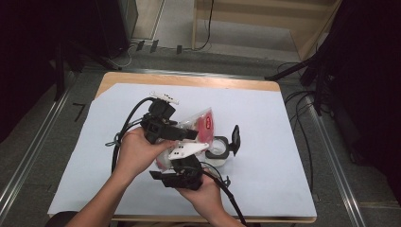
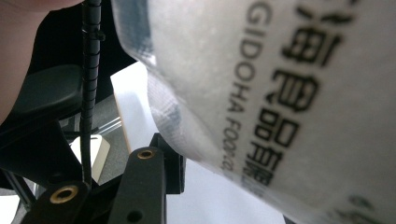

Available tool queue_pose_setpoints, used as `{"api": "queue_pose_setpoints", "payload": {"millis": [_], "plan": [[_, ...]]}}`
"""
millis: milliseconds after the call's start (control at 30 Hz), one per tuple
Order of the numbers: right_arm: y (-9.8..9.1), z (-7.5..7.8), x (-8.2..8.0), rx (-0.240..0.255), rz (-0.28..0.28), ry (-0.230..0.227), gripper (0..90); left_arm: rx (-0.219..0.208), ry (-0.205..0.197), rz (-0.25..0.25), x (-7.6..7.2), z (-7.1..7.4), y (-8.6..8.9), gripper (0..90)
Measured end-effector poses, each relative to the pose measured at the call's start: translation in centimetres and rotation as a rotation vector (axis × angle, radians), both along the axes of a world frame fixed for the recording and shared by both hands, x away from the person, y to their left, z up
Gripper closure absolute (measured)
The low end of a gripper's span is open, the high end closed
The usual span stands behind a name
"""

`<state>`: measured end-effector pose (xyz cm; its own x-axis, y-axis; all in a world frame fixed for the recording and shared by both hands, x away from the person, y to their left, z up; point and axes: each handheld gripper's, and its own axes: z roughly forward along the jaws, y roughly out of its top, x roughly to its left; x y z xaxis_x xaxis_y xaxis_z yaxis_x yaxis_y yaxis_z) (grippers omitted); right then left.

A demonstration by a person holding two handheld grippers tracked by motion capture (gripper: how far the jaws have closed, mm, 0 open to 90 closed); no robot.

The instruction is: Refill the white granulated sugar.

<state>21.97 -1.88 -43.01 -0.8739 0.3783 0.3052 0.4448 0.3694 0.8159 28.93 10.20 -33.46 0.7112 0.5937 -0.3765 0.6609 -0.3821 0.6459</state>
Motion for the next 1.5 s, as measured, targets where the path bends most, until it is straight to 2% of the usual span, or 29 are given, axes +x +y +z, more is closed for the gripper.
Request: {"api": "queue_pose_setpoints", "payload": {"millis": [67,233,1100,1500], "plan": [[-0.07,-0.12,0.08,0.000,-0.002,-0.004,63.1,0.014,0.000,-0.002,0.03,-0.02,-0.06,61.4],[-0.13,-0.21,0.16,-0.004,-0.006,-0.006,63.1,0.001,0.000,-0.003,0.09,-0.17,-0.11,61.5],[-0.18,-0.07,0.23,-0.013,-0.005,-0.001,63.2,0.014,-0.010,0.005,0.14,-0.28,-0.16,59.7],[-0.23,-0.08,0.24,-0.010,-0.006,0.005,63.2,-0.001,-0.007,0.007,0.14,-0.36,-0.28,58.9]]}}
